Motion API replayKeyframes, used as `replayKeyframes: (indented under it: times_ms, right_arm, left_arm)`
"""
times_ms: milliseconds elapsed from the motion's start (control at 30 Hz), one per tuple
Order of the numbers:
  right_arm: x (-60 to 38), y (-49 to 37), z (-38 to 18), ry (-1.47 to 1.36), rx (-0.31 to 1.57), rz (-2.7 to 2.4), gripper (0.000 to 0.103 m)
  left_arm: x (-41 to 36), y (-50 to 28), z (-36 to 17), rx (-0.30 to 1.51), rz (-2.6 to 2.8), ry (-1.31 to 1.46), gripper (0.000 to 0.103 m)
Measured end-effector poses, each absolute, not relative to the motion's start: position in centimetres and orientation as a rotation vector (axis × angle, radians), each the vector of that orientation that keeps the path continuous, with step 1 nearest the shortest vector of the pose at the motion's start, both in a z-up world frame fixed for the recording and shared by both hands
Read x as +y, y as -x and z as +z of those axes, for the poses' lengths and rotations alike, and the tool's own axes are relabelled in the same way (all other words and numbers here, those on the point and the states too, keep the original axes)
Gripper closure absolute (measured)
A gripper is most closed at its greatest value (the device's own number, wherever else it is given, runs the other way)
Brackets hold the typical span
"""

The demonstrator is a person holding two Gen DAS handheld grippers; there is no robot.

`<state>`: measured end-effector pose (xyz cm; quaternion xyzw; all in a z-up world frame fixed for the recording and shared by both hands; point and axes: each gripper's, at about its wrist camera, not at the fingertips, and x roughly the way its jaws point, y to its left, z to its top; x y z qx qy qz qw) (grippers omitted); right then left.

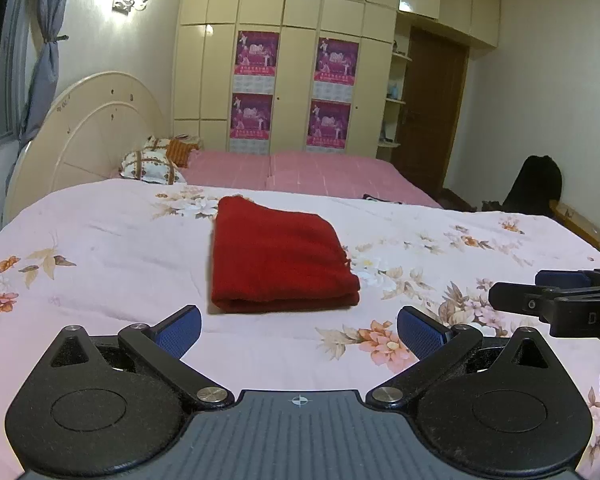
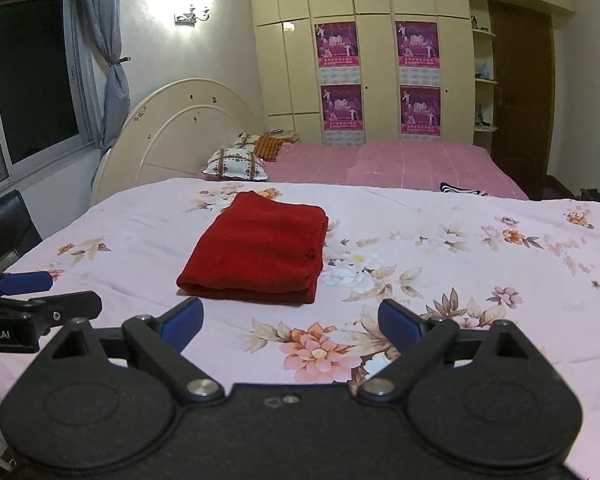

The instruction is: Fold small clothes

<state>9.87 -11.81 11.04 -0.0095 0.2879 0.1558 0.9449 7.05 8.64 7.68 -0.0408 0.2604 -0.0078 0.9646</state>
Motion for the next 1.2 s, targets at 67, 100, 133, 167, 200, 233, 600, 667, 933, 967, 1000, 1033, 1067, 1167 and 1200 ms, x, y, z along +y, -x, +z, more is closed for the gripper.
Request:
replayKeyframes:
  times_ms: [67,100,133,167,200,233,600,667,933,967,1000,1033,1067,1167,1200]
  right_arm:
    - [-11.86,-9.84,11.06,0.021,0.585,0.310,0.009]
    - [-11.91,-9.84,11.07,0.020,0.586,0.307,0.009]
    - [-11.99,-9.84,11.07,0.020,0.586,0.304,0.009]
    - [-12.03,-9.80,11.06,0.020,0.584,0.301,0.009]
    - [-12.08,-9.78,11.04,0.019,0.584,0.298,0.009]
    - [-12.09,-9.76,11.03,0.019,0.586,0.296,0.009]
    - [-12.10,-9.52,11.41,-0.003,0.550,0.261,0.009]
    - [-12.00,-9.56,11.31,-0.002,0.553,0.258,0.009]
    - [-11.35,-9.71,11.25,0.009,0.555,0.262,0.009]
    - [-11.33,-9.71,11.28,0.009,0.555,0.261,0.009]
    - [-11.34,-9.71,11.30,0.008,0.554,0.260,0.009]
    - [-11.36,-9.75,11.30,0.009,0.553,0.258,0.009]
    - [-11.35,-9.74,11.29,0.010,0.553,0.255,0.009]
    - [-11.33,-9.73,11.23,0.009,0.555,0.253,0.009]
    - [-11.29,-9.75,11.22,0.010,0.556,0.252,0.009]
  left_arm:
    - [8.59,-7.07,7.68,0.526,-0.016,0.081,0.000]
    - [8.59,-7.07,7.69,0.525,-0.015,0.081,0.000]
    - [8.55,-7.10,7.67,0.527,-0.015,0.080,0.000]
    - [8.55,-7.16,7.66,0.528,-0.017,0.080,0.000]
    - [8.56,-7.25,7.67,0.528,-0.018,0.079,0.000]
    - [8.55,-7.27,7.66,0.528,-0.017,0.079,0.000]
    - [8.55,-7.21,7.58,0.523,-0.021,0.078,0.000]
    - [8.60,-7.20,7.58,0.522,-0.024,0.077,0.000]
    - [9.03,-7.23,7.70,0.512,-0.025,0.080,0.000]
    - [9.05,-7.23,7.71,0.511,-0.027,0.079,0.000]
    - [9.05,-7.22,7.71,0.509,-0.026,0.078,0.000]
    - [9.08,-7.21,7.69,0.508,-0.025,0.077,0.000]
    - [9.10,-7.22,7.67,0.509,-0.026,0.076,0.000]
    - [9.05,-7.28,7.69,0.508,-0.026,0.069,0.000]
    - [9.09,-7.30,7.71,0.507,-0.028,0.068,0.000]
